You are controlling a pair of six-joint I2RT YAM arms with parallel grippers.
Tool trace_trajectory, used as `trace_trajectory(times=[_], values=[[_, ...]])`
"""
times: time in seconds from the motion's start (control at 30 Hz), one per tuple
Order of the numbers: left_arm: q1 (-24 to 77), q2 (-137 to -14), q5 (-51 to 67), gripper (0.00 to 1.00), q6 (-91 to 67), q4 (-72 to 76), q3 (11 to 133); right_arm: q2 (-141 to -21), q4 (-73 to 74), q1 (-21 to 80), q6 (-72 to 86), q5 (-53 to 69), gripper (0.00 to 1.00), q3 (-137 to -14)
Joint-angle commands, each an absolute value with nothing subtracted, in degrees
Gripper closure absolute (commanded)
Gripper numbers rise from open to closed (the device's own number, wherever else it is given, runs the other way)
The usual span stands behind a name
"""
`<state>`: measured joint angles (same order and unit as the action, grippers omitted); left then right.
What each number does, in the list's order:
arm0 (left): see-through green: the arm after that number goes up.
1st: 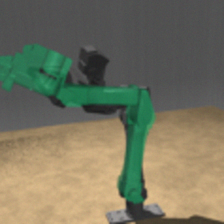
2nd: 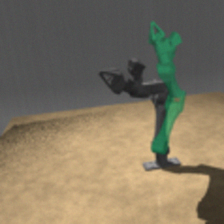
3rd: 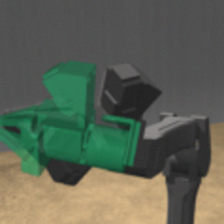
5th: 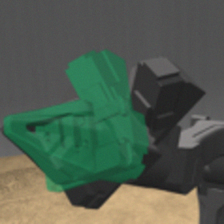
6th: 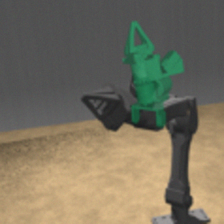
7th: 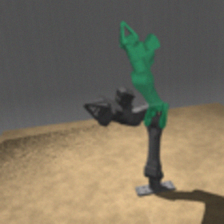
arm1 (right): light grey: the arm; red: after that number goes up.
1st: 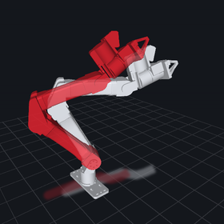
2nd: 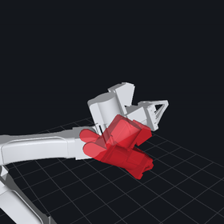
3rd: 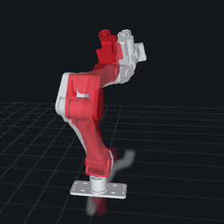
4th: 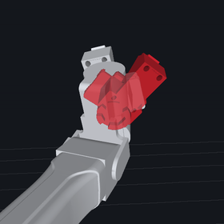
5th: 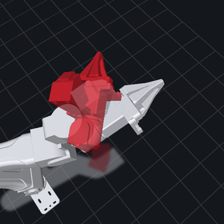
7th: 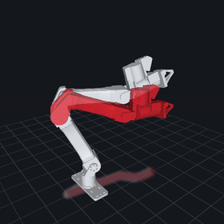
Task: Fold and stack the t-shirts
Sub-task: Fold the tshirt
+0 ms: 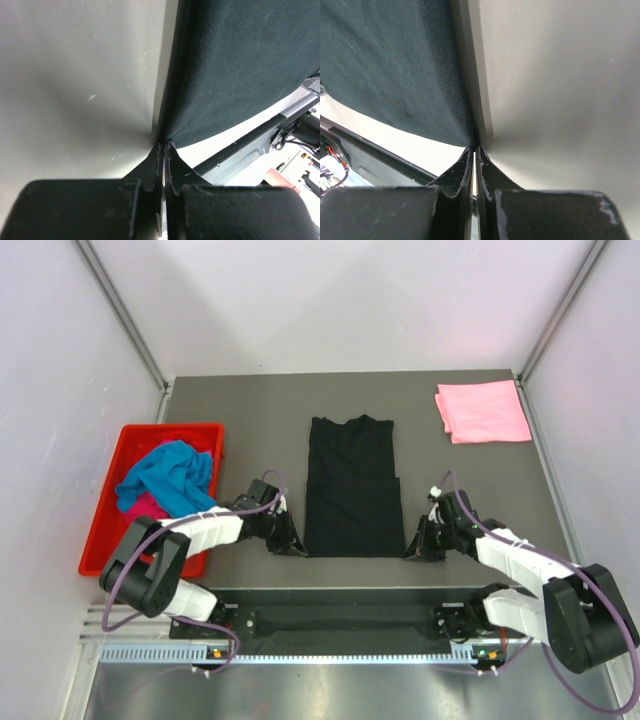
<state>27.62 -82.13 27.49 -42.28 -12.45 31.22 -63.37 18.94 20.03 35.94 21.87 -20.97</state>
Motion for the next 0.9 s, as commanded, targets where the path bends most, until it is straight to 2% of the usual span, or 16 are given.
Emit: trace_trajectory(times=[0.0, 0.3, 0.33, 0.37, 0.4, 0.43, 0.47, 0.53, 0.67, 0.87], values=[[27.69, -84.29, 23.21, 1.0, -40.52, -12.13, 29.62, -62.76, 18.81, 19.25, 34.19, 17.76, 1.0, -19.6], [27.69, -80.51, 20.3, 1.0, -41.39, -15.38, 29.27, -59.86, 20.21, 18.9, 34.01, 18.62, 1.0, -19.34], [27.6, -80.42, 20.48, 1.0, -41.4, -15.38, 29.44, -59.51, 20.48, 18.98, 34.01, 18.98, 0.95, -19.6], [27.68, -80.42, 20.48, 0.98, -41.4, -15.82, 29.62, -59.15, 20.74, 18.9, 34.1, 19.07, 0.9, -20.03], [27.69, -80.33, 20.48, 0.93, -41.48, -16.17, 29.97, -58.45, 21.26, 18.9, 34.28, 19.16, 0.85, -20.3], [27.69, -80.25, 20.48, 0.81, -41.57, -16.35, 30.06, -58.27, 21.7, 18.9, 34.1, 19.07, 0.74, -20.56], [27.69, -79.98, 20.48, 0.76, -41.57, -16.52, 30.06, -58.1, 21.97, 18.9, 34.1, 18.99, 0.7, -21.18], [27.69, -79.28, 20.65, 0.68, -41.57, -16.79, 29.97, -58.09, 22.76, 18.9, 33.84, 18.98, 0.66, -21.79], [27.69, -78.75, 21.27, 0.62, -41.57, -16.09, 29.8, -59.93, 21.8, 18.9, 33.84, 18.9, 0.62, -21.97], [27.69, -80.86, 23.03, 0.6, -42.01, -13.1, 28.92, -63.1, 18.99, 18.9, 33.93, 20.74, 0.62, -21.62]])
